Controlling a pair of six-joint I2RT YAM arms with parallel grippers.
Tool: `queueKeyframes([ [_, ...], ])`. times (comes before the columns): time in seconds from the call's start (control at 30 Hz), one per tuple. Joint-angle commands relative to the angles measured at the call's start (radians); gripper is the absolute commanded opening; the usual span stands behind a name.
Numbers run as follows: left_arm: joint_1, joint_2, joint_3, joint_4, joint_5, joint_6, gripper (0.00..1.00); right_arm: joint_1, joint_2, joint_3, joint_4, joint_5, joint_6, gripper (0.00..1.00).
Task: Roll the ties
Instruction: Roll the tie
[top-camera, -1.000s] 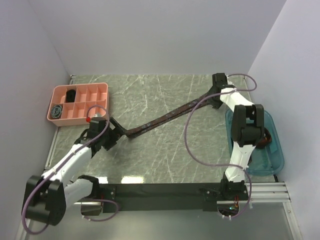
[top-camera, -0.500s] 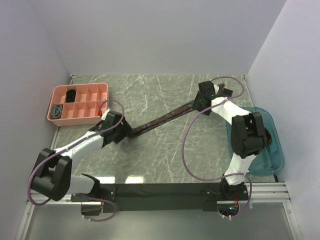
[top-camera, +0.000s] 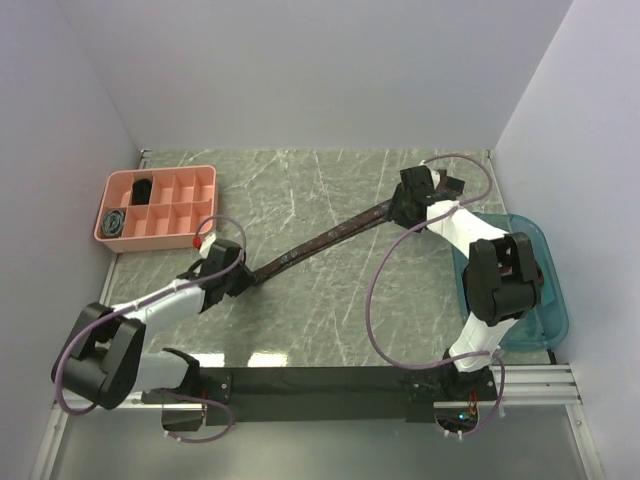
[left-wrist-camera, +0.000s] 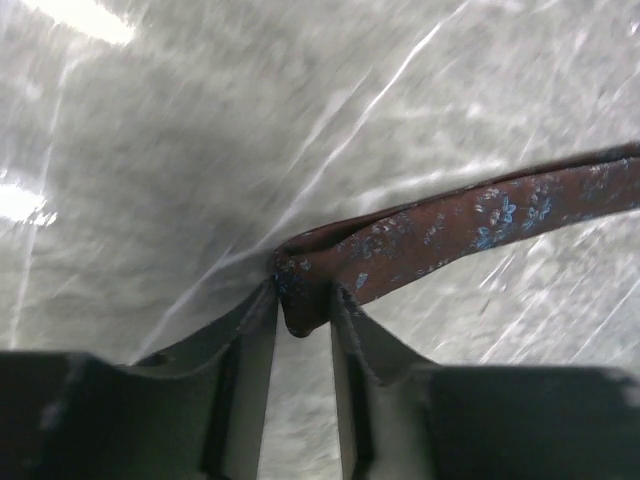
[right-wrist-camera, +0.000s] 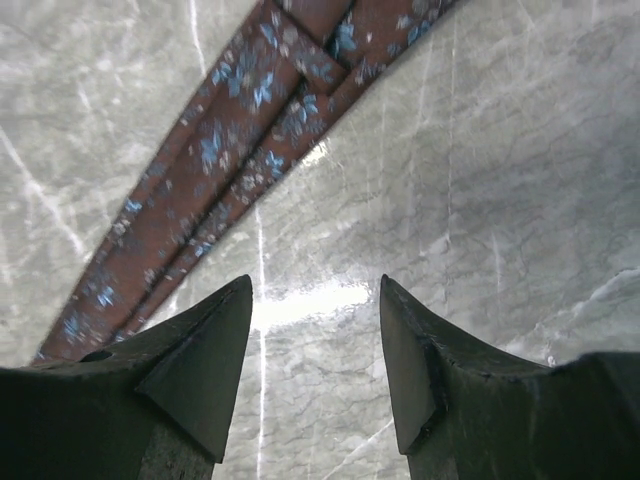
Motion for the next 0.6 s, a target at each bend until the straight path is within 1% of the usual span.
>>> queueKeyframes([
  [0.0, 0.019, -0.084, -0.083, 0.117, 0.041, 0.029, 0.31, -0.032, -0.052, 0.002, 0.043, -0.010, -0.004, 0.61],
  [0.07, 0.047, -0.135, -0.146, 0.154, 0.078, 0.024, 0.27, -0.054, -0.060, 0.003, 0.049, -0.024, 0.003, 0.60],
  [0.1, 0.056, -0.152, -0.166, 0.163, 0.085, 0.021, 0.23, -0.063, -0.060, 0.011, 0.050, -0.027, 0.008, 0.59],
  [0.13, 0.068, -0.170, -0.184, 0.171, 0.102, 0.024, 0.21, -0.080, -0.058, 0.019, 0.049, -0.032, 0.008, 0.58],
  [0.2, 0.103, -0.215, -0.224, 0.181, 0.124, 0.038, 0.17, -0.094, -0.041, 0.049, 0.043, -0.058, 0.006, 0.56],
  [0.23, 0.114, -0.229, -0.235, 0.183, 0.139, 0.044, 0.18, -0.100, -0.034, 0.063, 0.040, -0.064, 0.002, 0.54],
  [0.27, 0.134, -0.244, -0.246, 0.183, 0.156, 0.053, 0.19, -0.098, -0.027, 0.077, 0.035, -0.069, -0.004, 0.51],
  [0.3, 0.140, -0.246, -0.249, 0.185, 0.168, 0.067, 0.19, -0.100, -0.014, 0.103, 0.031, -0.075, -0.012, 0.45],
  [0.37, 0.146, -0.246, -0.252, 0.181, 0.196, 0.072, 0.19, -0.095, -0.001, 0.118, 0.035, -0.122, -0.020, 0.42],
  [0.43, 0.146, -0.246, -0.258, 0.192, 0.211, 0.070, 0.18, -0.086, 0.011, 0.128, 0.049, -0.145, -0.021, 0.41],
  [0.5, 0.148, -0.247, -0.269, 0.198, 0.220, 0.063, 0.14, -0.063, 0.022, 0.131, 0.055, -0.146, -0.017, 0.40],
  [0.53, 0.150, -0.249, -0.269, 0.191, 0.219, 0.061, 0.11, -0.058, 0.025, 0.128, 0.063, -0.177, -0.010, 0.37],
  [0.57, 0.153, -0.252, -0.267, 0.183, 0.219, 0.061, 0.08, -0.051, 0.031, 0.123, 0.072, -0.201, -0.003, 0.31],
])
